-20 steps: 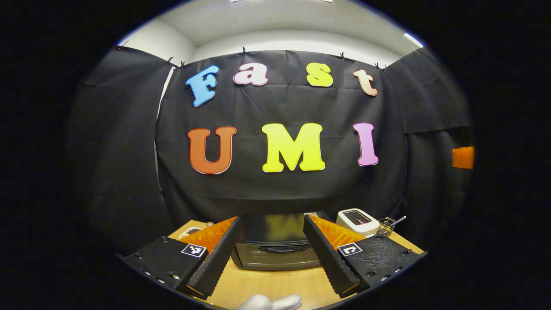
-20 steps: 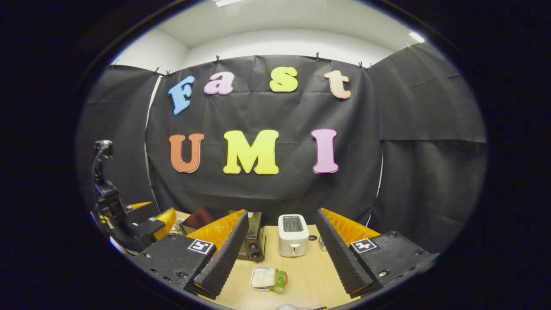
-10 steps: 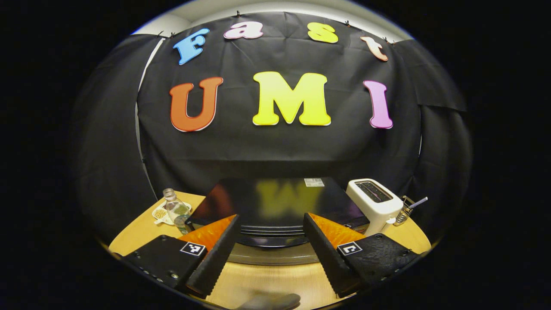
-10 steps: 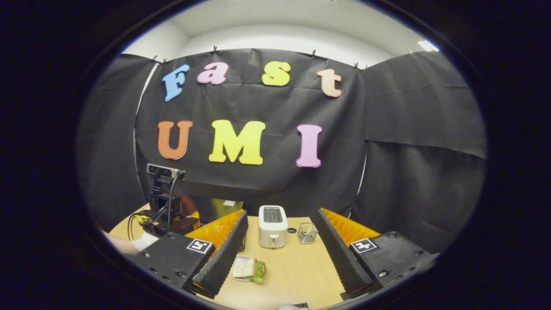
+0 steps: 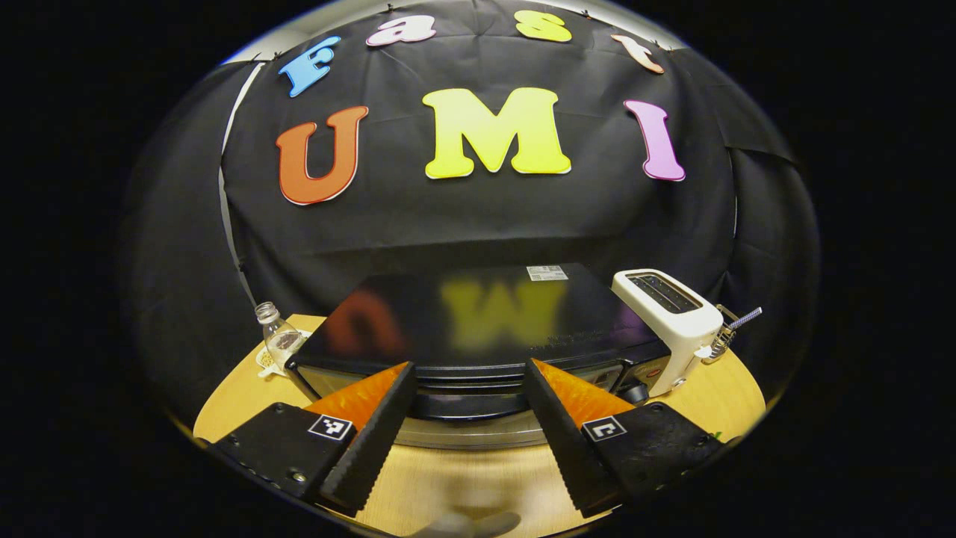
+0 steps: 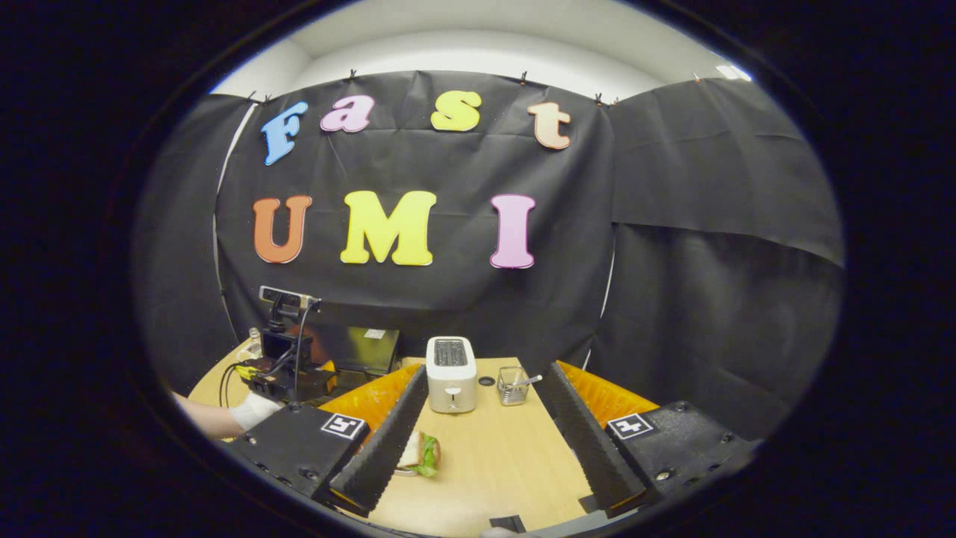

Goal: Open the electric oven with the left hand, put the food in, and close the electric oven.

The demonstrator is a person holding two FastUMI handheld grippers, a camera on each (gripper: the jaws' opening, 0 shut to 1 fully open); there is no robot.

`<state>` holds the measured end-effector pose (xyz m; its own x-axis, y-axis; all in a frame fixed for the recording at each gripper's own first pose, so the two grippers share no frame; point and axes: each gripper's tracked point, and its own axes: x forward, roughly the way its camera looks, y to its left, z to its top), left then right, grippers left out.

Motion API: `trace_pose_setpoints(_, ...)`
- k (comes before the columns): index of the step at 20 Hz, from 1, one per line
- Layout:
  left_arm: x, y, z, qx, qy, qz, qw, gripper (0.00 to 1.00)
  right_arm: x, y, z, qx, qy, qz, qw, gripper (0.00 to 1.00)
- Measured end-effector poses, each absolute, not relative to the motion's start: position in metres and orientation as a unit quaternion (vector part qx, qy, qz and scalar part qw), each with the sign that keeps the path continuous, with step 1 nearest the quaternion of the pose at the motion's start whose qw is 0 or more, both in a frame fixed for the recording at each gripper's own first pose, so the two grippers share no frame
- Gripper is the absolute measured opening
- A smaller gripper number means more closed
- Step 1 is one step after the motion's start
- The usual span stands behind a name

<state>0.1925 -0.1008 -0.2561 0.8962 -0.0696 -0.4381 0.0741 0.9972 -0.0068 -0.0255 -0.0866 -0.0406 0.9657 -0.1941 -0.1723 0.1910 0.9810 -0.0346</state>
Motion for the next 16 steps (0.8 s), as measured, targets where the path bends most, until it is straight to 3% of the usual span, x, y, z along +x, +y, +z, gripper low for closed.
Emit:
trace_pose_setpoints(11, 0.111, -0.093, -0.276, -0.002, 0.225, -0.061, 0.973, 0.99, -0.033, -0.082, -0.070, -0.001, 0.114, -0.080, 0.990, 0.95)
trace_pose_setpoints(14, 0.094, -0.093, -0.290, -0.002, 0.236, -0.061, 0.970, 0.99, -0.035, -0.079, -0.075, 0.007, 0.117, -0.078, 0.990, 1.00)
trace_pose_setpoints(16, 0.079, -0.093, -0.301, -0.005, 0.250, -0.059, 0.966, 0.99, -0.037, -0.078, -0.079, 0.013, 0.119, -0.077, 0.990, 0.96)
